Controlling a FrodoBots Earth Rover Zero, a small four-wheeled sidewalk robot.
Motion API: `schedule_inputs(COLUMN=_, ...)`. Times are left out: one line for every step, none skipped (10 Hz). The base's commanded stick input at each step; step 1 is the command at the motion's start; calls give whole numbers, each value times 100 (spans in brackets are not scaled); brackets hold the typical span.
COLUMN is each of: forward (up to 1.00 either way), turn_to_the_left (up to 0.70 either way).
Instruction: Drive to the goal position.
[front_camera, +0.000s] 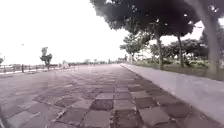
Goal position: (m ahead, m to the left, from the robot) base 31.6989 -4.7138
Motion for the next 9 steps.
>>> schedule_inputs(forward=100, turn_to_the_left=0)
schedule_inputs(forward=100, turn_to_the_left=0)
schedule_inputs(forward=100, turn_to_the_left=0)
schedule_inputs(forward=100, turn_to_the_left=0)
schedule_inputs(forward=100, turn_to_the_left=0)
schedule_inputs(forward=100, turn_to_the_left=0)
schedule_inputs(forward=100, turn_to_the_left=0)
schedule_inputs(forward=100, turn_to_the_left=0)
schedule_inputs(forward=100, turn_to_the_left=0)
